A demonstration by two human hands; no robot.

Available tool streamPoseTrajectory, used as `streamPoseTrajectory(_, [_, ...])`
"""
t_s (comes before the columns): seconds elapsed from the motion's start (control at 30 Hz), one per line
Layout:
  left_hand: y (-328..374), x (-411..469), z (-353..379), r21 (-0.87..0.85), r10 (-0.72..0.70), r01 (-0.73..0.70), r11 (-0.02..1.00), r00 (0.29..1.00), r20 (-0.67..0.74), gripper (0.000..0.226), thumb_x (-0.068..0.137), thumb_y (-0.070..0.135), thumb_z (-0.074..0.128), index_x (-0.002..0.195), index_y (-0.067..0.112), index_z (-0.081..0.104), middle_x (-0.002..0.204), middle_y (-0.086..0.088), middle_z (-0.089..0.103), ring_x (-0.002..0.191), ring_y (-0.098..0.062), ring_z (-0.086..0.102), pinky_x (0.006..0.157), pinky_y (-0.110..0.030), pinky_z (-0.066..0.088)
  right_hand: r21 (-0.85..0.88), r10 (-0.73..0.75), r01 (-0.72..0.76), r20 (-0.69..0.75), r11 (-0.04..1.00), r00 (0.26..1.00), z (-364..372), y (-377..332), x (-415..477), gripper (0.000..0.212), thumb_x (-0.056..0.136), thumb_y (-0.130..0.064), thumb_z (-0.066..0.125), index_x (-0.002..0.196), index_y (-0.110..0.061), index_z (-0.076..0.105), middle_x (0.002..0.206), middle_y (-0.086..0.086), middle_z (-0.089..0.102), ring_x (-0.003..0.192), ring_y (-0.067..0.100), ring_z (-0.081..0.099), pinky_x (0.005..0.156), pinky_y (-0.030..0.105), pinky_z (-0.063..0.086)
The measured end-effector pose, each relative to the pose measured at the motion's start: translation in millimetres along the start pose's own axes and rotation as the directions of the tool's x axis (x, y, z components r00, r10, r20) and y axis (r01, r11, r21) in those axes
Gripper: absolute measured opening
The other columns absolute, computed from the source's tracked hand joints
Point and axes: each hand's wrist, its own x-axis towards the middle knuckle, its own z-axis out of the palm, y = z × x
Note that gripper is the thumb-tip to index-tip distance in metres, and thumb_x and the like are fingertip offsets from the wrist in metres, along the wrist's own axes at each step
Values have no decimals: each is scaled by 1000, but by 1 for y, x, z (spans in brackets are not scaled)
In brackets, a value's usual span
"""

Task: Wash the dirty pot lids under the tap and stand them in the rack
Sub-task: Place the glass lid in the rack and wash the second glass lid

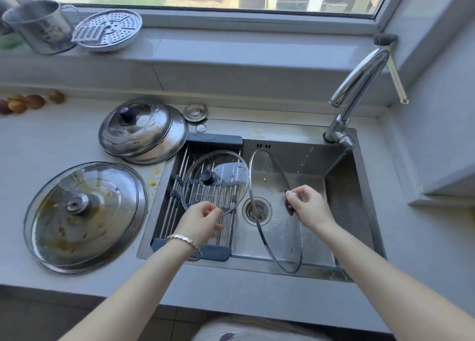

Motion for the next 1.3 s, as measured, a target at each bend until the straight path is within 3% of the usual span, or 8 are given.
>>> streamPoseTrajectory(0.23, [-26,12,-41,-14,-14,13,1000,999,-53,18,92,15,48,78,15,59,87,-7,67,77,-15,68,80,-45,56,-370,-127,117,-3,922,992,36,-39,-6,27,78,-45,66,97,-25,65,91,-3,67,94,21,60,67,27,39])
streamPoseTrajectory(0.43, [-45,20,-67,-53,-25,21,998,997,-69,19,94,14,45,81,14,59,87,-5,64,74,-10,65,77,-40,54,-650,-334,298,73,699,940,84,-88,12,35,77,-52,63,104,-29,60,99,-2,69,96,24,62,70,29,44])
streamPoseTrajectory(0.73, [-75,40,-76,-109,-110,105,989,993,-40,16,92,14,46,81,15,58,79,-1,63,76,-14,64,77,-35,54,-765,-208,351,283,539,936,168,-91,35,29,83,-36,57,108,-21,58,103,3,67,97,25,62,67,27,40])
streamPoseTrajectory(0.87, [-91,70,-57,-151,-240,242,959,970,31,15,89,16,49,101,14,59,115,-11,63,99,-26,59,93,-33,47,-771,-210,367,301,521,930,177,-88,41,29,83,-36,56,108,-22,57,103,2,67,97,26,62,67,28,40])
streamPoseTrajectory(0.93, [-92,89,-48,-149,-312,318,936,948,63,23,92,16,45,111,9,56,113,-7,59,92,-21,53,80,-21,36,-770,-228,370,293,520,929,171,-89,44,28,82,-40,56,106,-25,58,101,-1,68,96,23,62,69,28,43])
streamPoseTrajectory(1.03, [-91,118,-37,-201,-426,433,879,901,78,23,93,14,39,76,9,54,82,-9,54,74,-21,46,69,-24,30,-779,-247,343,247,525,937,150,-93,48,25,81,-40,56,102,-28,58,98,-4,68,95,21,62,66,26,39])
streamPoseTrajectory(1.17, [-94,150,-22,-418,-547,553,721,824,146,24,91,9,38,107,3,55,63,-7,41,52,-18,35,46,-21,29,-795,-263,293,174,531,949,117,-101,55,29,77,-45,59,101,-30,60,100,-4,68,97,23,61,71,28,43])
streamPoseTrajectory(1.3, [-90,157,-20,-461,-572,594,660,795,205,13,87,1,41,76,3,48,81,-7,49,50,-15,26,47,-22,23,-794,-261,272,149,543,954,100,-106,60,33,76,-48,61,104,-31,60,102,-3,66,99,22,60,74,29,45])
